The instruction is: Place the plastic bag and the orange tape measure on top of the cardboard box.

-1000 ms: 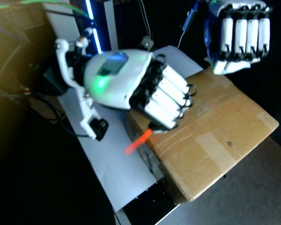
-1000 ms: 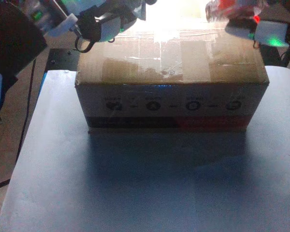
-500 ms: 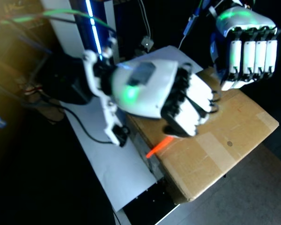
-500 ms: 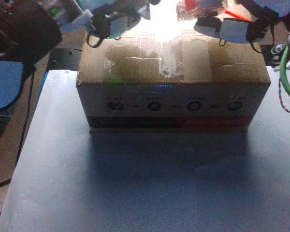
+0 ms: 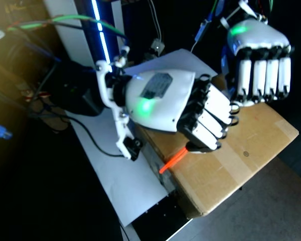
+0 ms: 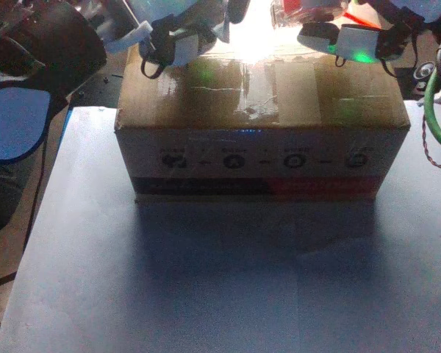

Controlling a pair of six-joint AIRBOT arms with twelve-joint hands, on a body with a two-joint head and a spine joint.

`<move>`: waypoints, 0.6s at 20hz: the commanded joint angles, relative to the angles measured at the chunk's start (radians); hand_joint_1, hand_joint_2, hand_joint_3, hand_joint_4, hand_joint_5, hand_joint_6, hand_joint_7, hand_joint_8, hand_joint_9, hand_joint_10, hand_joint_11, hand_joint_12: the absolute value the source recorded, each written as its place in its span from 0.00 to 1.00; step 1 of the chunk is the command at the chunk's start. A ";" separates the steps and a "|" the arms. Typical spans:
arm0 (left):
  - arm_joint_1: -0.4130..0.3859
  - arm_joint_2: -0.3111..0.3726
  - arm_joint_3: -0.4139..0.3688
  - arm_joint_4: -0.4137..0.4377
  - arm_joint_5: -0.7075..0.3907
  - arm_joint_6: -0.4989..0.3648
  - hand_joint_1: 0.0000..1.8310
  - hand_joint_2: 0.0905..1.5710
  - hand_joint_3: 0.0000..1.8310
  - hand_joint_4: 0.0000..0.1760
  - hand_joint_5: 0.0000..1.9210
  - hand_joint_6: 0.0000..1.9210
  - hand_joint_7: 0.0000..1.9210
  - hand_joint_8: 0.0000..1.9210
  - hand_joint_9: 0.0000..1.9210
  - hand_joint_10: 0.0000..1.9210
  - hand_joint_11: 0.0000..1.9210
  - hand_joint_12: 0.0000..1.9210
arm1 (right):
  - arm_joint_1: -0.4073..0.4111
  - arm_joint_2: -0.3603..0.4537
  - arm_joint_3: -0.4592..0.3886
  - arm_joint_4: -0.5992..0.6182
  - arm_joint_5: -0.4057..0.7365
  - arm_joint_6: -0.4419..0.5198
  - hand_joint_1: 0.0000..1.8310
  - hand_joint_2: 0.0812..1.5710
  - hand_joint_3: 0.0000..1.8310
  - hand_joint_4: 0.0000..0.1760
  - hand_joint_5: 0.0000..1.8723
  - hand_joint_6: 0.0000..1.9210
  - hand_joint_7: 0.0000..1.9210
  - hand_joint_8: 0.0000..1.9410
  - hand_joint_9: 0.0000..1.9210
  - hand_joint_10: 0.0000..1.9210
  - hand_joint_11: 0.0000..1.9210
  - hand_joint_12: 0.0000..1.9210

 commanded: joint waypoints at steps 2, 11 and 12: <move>0.000 -0.004 0.003 0.016 0.104 0.001 0.62 0.69 0.00 0.00 0.35 0.25 0.33 0.36 0.28 0.58 0.22 0.88 | 0.020 0.000 0.000 -0.034 -0.132 0.001 0.76 0.69 0.00 0.00 0.48 0.47 0.51 0.54 0.51 0.67 0.51 0.78; 0.038 0.008 -0.009 0.015 0.103 -0.028 0.57 0.62 0.00 0.00 0.34 0.00 0.33 0.07 0.18 0.51 0.11 0.86 | 0.011 0.000 -0.007 -0.034 -0.132 0.002 0.71 0.69 0.00 0.00 0.49 0.48 0.54 0.58 0.53 0.72 0.52 0.86; 0.041 0.014 -0.008 0.030 0.105 -0.069 0.57 0.62 0.00 0.00 0.34 0.00 0.32 0.07 0.17 0.50 0.10 0.85 | 0.011 0.000 -0.010 -0.034 -0.132 0.002 0.69 0.70 0.00 0.00 0.49 0.47 0.54 0.61 0.53 0.75 0.52 0.88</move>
